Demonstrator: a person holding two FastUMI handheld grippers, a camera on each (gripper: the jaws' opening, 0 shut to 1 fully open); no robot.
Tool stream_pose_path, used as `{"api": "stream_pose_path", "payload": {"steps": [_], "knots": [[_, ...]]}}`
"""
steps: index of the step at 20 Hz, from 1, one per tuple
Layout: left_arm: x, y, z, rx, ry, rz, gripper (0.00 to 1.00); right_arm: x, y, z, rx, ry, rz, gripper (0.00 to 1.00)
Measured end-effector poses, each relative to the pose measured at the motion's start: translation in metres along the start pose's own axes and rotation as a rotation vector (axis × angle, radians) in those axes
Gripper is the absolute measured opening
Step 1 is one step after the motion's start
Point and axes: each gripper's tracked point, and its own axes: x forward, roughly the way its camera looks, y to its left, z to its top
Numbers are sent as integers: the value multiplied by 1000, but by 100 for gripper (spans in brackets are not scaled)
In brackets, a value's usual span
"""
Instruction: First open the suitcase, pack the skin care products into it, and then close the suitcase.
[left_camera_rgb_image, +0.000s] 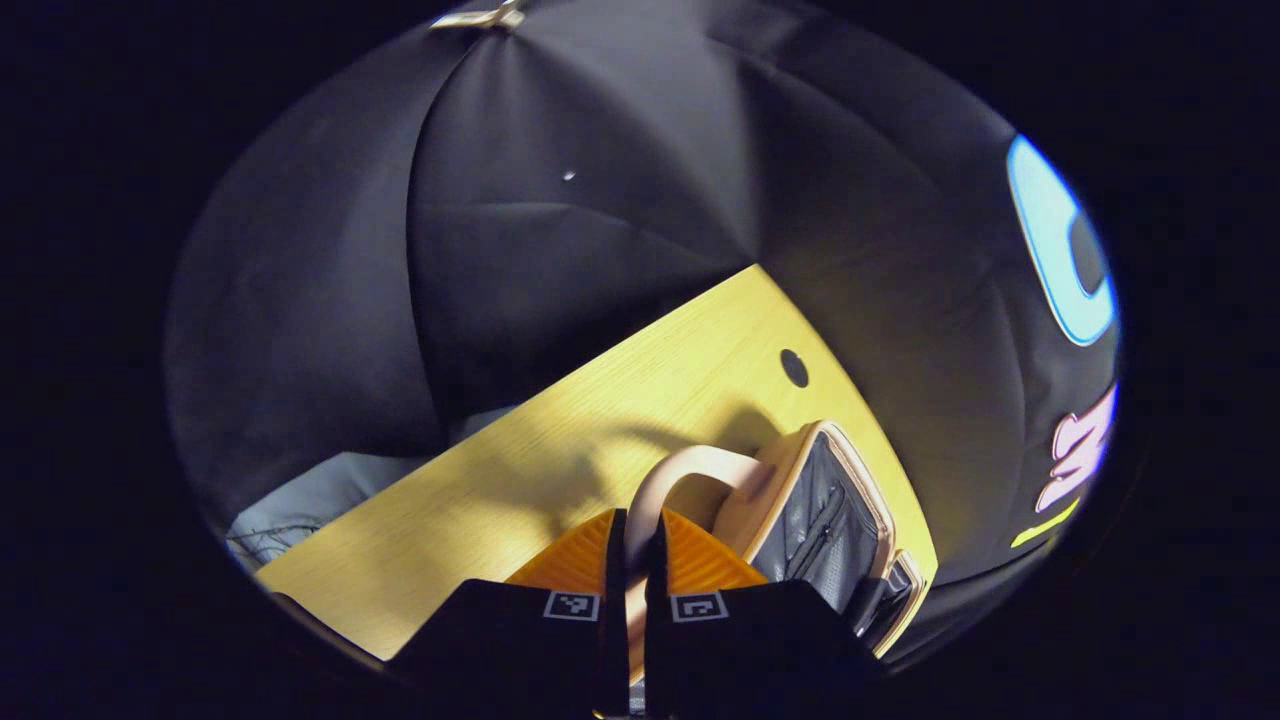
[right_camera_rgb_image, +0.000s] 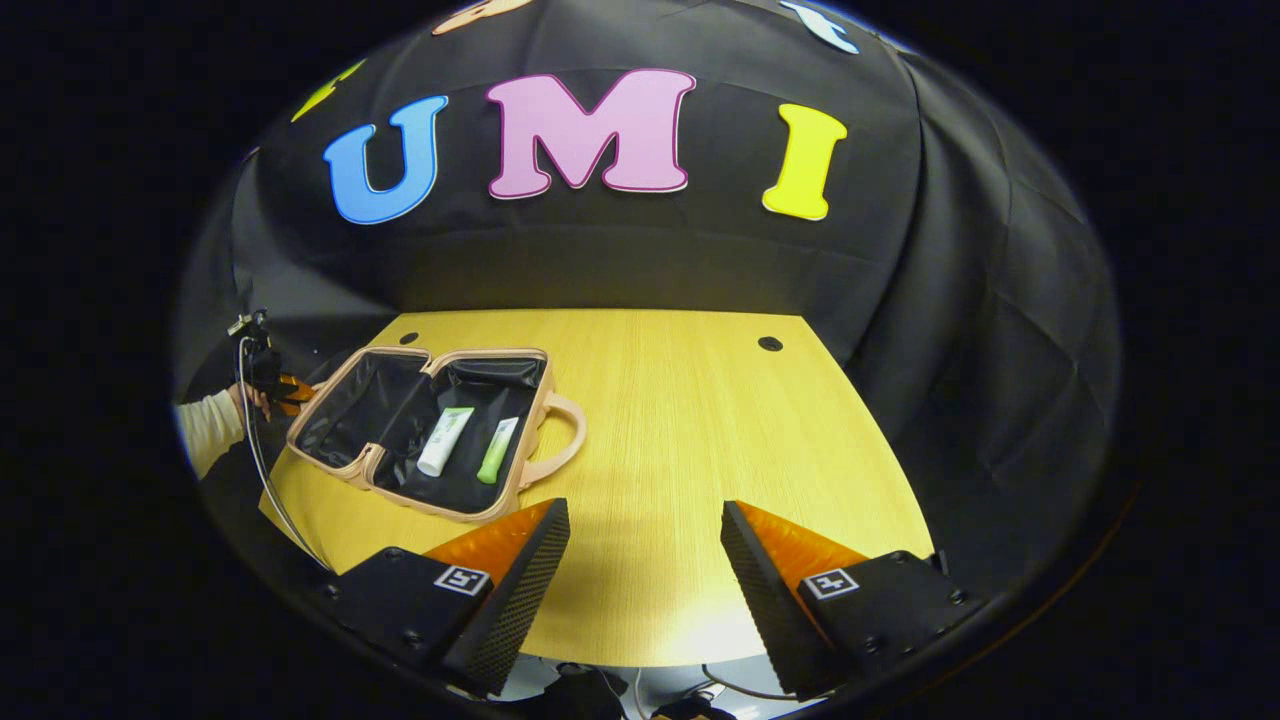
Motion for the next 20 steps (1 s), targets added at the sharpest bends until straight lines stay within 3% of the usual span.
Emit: {"api": "stream_pose_path", "payload": {"steps": [4, 9, 11, 14, 20], "knots": [[-75, -61, 34, 146, -169, -70, 8, 5, -7, 3, 13, -10, 30, 97], [-181, -213, 17, 405, -305, -266, 7, 19, -39, 28, 10, -97, 53, 98], [-207, -268, -22, 416, -315, -338, 7, 28, -51, 39, 11, -125, 85, 97], [-235, -343, -95, 327, -297, -470, 7, 44, -68, 53, -14, -165, 146, 97], [-185, -408, -254, 288, -195, -487, 7, 71, -96, 71, -18, -180, 286, 97]]}}
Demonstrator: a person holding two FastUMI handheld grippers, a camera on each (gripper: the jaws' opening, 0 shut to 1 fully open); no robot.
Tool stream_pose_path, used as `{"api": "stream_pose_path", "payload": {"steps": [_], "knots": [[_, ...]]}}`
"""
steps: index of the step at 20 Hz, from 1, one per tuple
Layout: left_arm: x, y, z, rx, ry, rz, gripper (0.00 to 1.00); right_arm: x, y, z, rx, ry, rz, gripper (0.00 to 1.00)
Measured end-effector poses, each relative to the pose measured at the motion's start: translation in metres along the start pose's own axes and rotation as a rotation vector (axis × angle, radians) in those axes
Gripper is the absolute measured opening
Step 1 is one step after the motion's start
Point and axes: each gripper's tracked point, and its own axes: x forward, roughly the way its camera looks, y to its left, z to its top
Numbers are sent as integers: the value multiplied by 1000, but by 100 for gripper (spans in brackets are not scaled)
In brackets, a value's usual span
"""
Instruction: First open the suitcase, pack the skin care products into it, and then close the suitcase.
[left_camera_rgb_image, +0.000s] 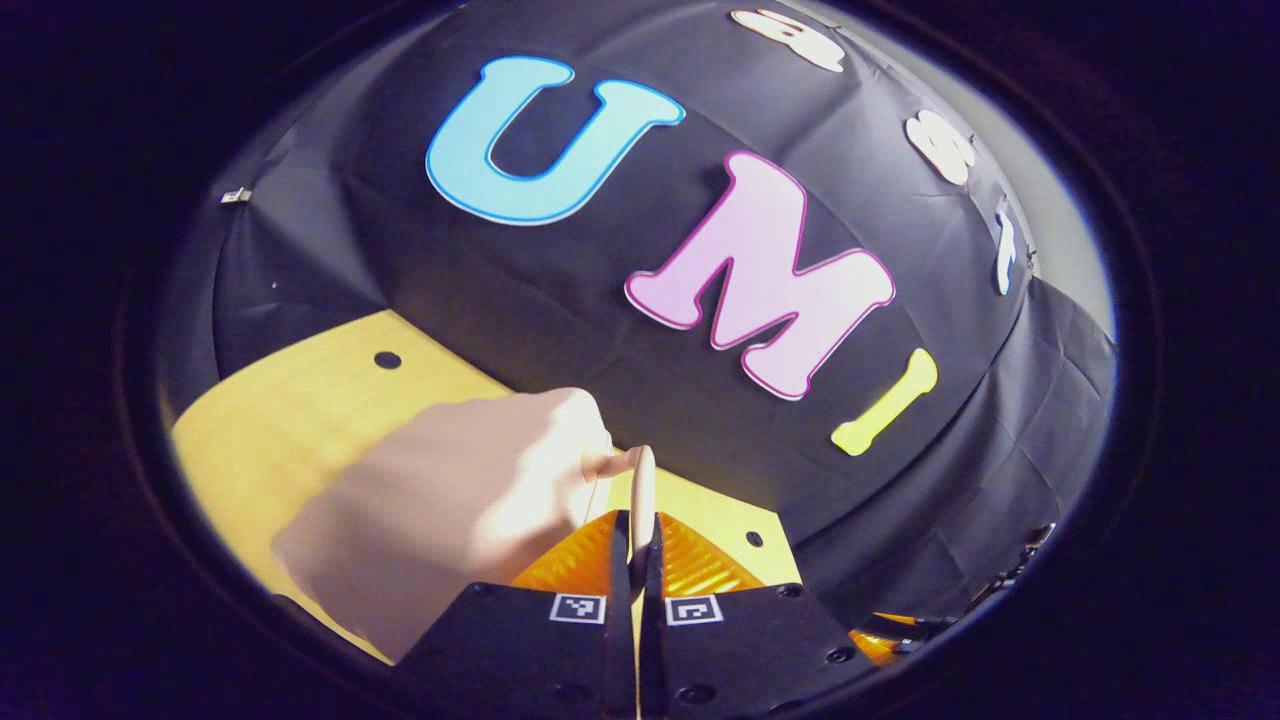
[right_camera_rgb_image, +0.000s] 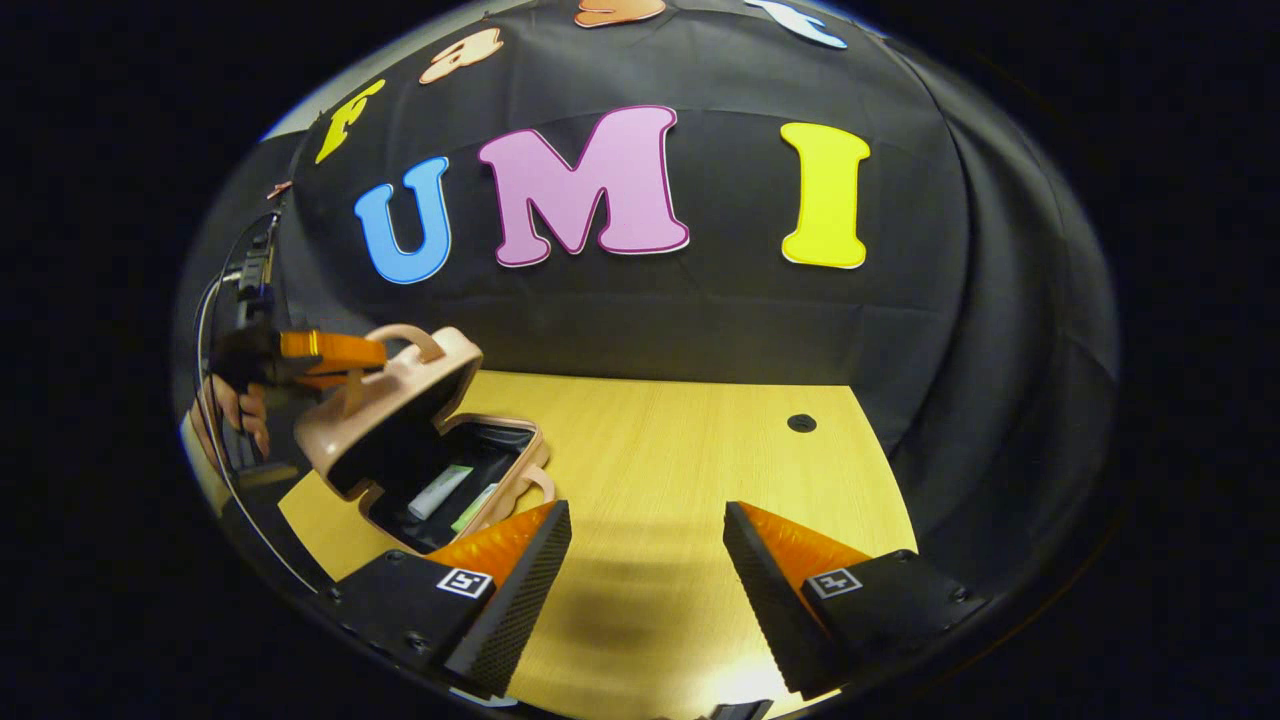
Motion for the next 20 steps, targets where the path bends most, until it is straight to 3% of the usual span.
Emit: {"api": "stream_pose_path", "payload": {"steps": [4, 7, 9, 10, 11, 12, 14, 15, 20], "knots": [[45, -11, -90, 63, 104, 88, 7, 0, -9, 3, -2, -19, 42, 98], [65, 0, -128, 146, 147, 155, 10, -6, -9, 5, 7, -36, 53, 98], [71, 2, -147, 130, 183, 150, 17, -10, -8, 7, 14, -48, 45, 98], [67, -8, -151, 90, 183, 118, 28, -10, -7, 8, 21, -52, 37, 97], [60, -12, -145, 53, 166, 116, 39, -11, -7, 9, 31, -56, 27, 97], [60, -17, -137, 28, 133, 102, 58, -10, -4, 12, 42, -64, 17, 98], [35, -28, -101, 77, 28, 93, 77, -9, -1, 16, 55, -76, -21, 97], [15, -34, -82, 131, -22, 87, 95, -10, 6, 17, 66, -76, -31, 97], [-87, -59, 19, 412, -283, 109, 96, -23, 38, 37, 102, -108, -83, 98]]}}
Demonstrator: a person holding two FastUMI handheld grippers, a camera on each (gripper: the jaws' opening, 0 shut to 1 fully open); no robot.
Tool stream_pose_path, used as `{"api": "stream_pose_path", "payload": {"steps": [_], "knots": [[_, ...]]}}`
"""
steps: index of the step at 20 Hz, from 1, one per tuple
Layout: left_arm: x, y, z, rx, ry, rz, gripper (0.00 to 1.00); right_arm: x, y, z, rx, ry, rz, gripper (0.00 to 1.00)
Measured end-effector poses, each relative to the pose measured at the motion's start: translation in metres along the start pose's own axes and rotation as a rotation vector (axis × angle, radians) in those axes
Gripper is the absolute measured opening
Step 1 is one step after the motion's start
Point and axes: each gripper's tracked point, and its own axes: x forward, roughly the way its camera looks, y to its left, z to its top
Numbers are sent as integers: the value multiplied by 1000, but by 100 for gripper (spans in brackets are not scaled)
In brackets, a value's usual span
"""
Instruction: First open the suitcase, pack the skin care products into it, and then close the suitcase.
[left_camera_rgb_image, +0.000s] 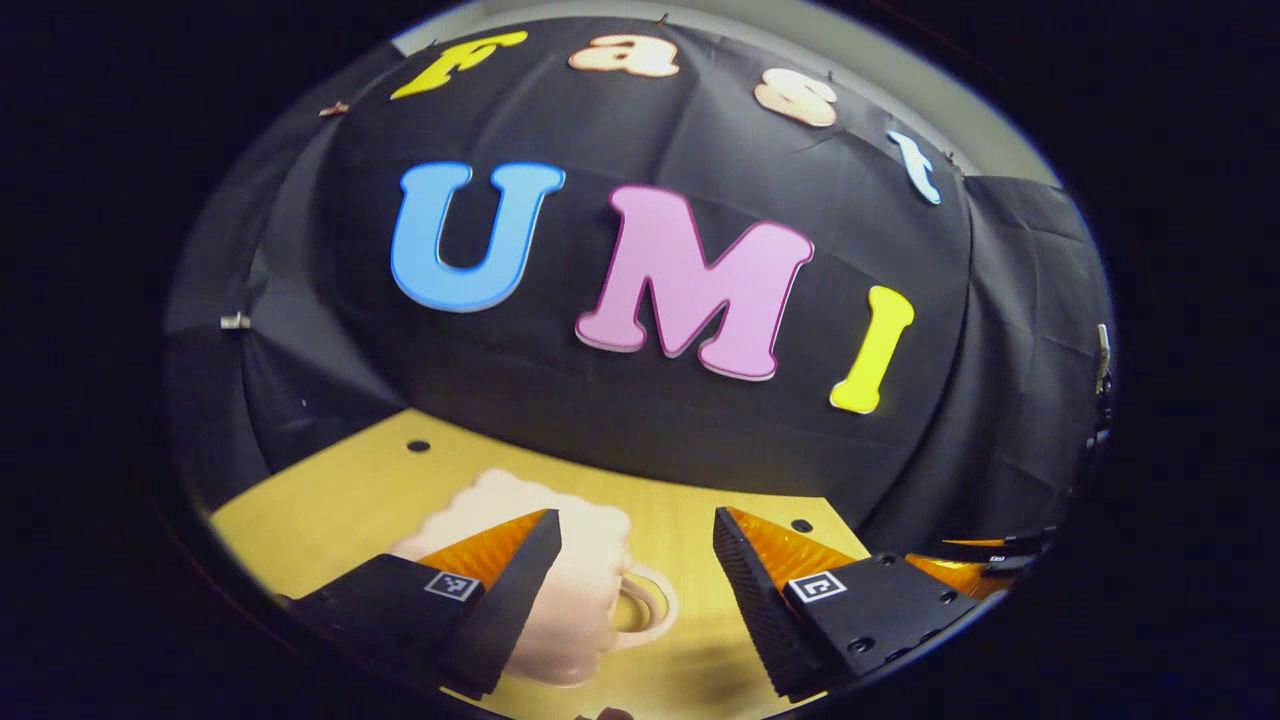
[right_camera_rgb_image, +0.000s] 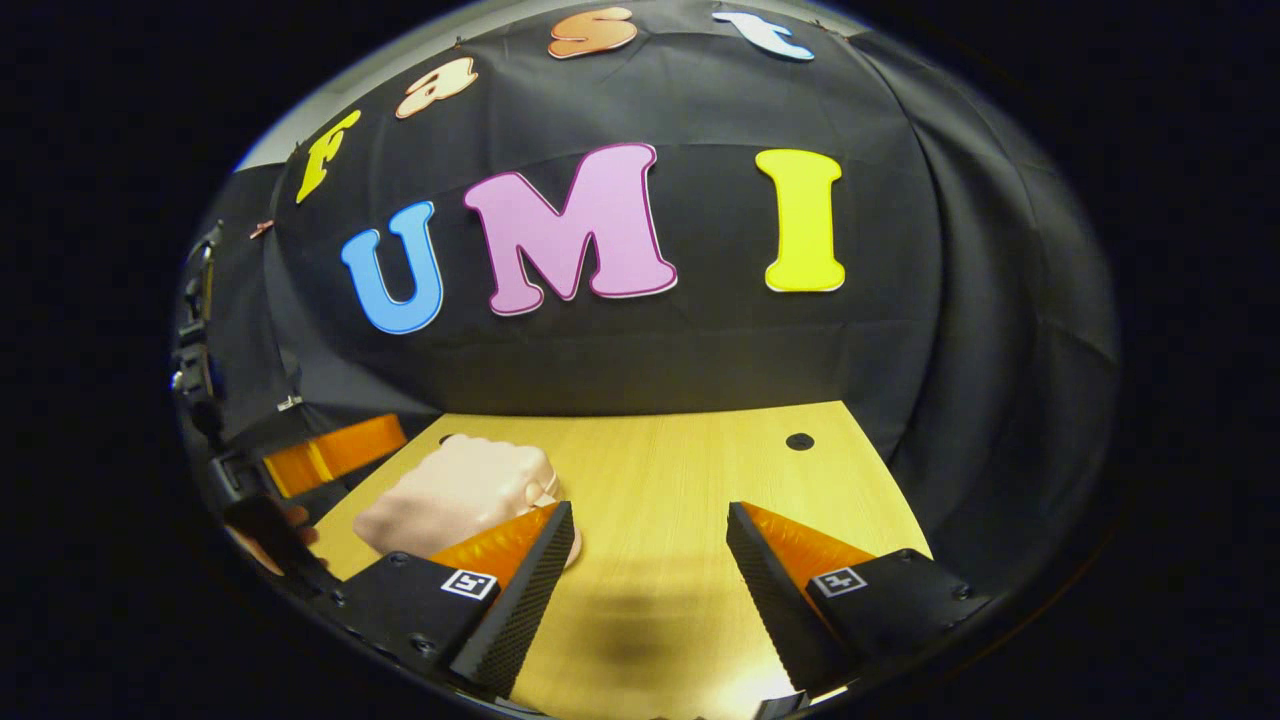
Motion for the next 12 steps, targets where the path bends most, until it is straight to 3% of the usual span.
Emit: {"api": "stream_pose_path", "payload": {"steps": [3, 6, 12], "knots": [[-45, 20, 41, 90, -84, 13, 96, -23, 36, 9, 47, 15, 16, 98], [-70, 35, 37, 127, -95, 6, 96, -45, 67, 21, 42, -40, 10, 98], [-111, 66, 23, 64, -58, -22, 96, -84, 104, 15, -17, -121, -20, 98]]}}
